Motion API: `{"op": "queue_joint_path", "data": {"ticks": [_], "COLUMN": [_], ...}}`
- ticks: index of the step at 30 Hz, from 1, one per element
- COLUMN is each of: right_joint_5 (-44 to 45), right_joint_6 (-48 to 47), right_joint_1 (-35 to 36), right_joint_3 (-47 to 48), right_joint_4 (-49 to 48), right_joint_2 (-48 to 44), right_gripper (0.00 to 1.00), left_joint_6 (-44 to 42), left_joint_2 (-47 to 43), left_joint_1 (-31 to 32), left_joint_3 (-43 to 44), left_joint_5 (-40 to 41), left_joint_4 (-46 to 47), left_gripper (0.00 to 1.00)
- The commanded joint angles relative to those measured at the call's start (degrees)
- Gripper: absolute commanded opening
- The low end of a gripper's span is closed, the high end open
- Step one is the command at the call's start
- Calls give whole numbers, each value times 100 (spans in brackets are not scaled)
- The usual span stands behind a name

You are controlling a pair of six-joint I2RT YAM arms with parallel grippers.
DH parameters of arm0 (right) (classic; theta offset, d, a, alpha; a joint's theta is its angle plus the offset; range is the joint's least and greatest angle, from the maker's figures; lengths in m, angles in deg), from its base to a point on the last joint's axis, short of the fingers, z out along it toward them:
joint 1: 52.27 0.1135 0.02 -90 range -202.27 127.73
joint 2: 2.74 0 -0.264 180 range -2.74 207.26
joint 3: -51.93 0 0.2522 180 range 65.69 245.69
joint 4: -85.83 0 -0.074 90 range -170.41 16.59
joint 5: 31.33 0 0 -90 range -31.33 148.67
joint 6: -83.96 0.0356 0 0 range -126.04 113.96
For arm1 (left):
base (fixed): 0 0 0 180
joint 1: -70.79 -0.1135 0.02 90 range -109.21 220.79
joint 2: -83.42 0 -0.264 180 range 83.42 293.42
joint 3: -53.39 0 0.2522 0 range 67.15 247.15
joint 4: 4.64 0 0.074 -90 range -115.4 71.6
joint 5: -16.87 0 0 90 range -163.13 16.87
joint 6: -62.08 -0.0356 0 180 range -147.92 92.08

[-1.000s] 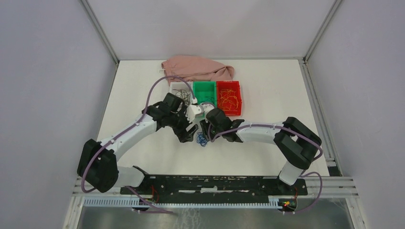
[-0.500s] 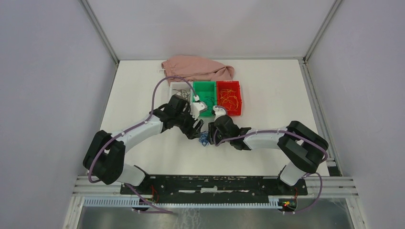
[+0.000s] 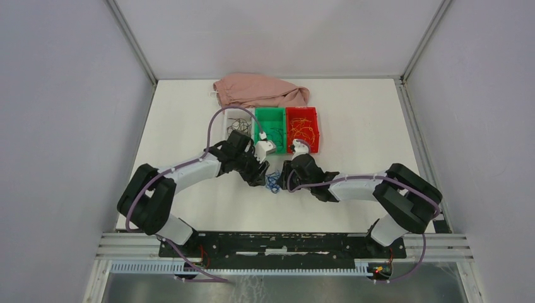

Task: Untangle the cables
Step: Untie the cable.

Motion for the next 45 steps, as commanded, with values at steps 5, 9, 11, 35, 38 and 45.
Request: {"op": "queue_joint_path", "data": {"ticks": [5, 9, 11, 35, 38, 45], "right_joint_5": [-83, -207, -236, -422, -422, -468], "right_joint_6": [304, 312, 312, 378, 345, 265], "right_joint_1": [-191, -194, -194, -355, -410, -541], "right_joint_3": [-169, -167, -187, -451, -492, -508], "right_joint_4": [-420, -433, -430, -370, -322, -236], "right_joint_2": [-583, -584, -579, -1117, -1213, -1331], "right_gripper": [34, 34, 34, 33, 34, 35], "left_joint_6": [23, 212, 307, 292, 186, 10], "left_joint_2": [94, 253, 310, 402, 184, 17], "left_joint_1": [53, 123, 137, 236, 234, 239], "left_joint_3": [-31, 33, 46, 362, 463, 597], "left_joint_5": [-82, -137, -176, 280, 148, 156], "left_joint_4": [431, 560, 647, 726, 456, 125], "left_gripper": [55, 55, 55, 3, 3, 3]}}
